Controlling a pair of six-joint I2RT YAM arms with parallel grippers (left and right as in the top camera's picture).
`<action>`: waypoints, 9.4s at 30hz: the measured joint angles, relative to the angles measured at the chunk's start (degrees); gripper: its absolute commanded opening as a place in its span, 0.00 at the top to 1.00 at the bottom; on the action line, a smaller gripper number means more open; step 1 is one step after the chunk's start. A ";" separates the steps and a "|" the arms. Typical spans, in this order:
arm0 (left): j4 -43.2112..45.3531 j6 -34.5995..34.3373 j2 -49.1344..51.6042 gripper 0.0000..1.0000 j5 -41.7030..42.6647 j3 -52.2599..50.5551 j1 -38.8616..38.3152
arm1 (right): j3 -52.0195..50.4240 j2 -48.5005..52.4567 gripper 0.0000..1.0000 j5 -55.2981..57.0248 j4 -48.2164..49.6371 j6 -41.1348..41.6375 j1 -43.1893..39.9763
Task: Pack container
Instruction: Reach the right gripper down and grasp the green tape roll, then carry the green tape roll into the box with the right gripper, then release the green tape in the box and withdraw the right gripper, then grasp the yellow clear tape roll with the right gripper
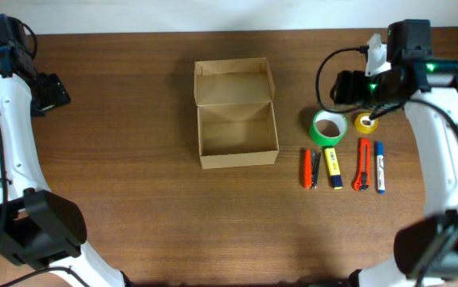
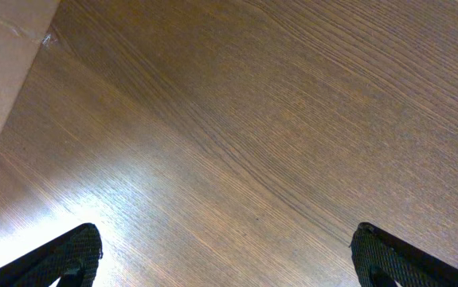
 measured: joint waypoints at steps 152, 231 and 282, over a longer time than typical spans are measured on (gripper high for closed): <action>0.02 0.00 0.00 0.00 0.00 -0.04 0.00 | 31.41 39.76 0.68 10.49 -8.09 -17.86 37.66; 0.02 0.00 0.00 0.00 0.00 -0.04 0.00 | -1.03 22.86 0.29 5.68 9.75 -6.45 -13.66; 0.02 0.00 0.00 0.00 0.00 -0.04 0.00 | -0.22 27.23 0.96 7.96 11.30 -4.02 -17.05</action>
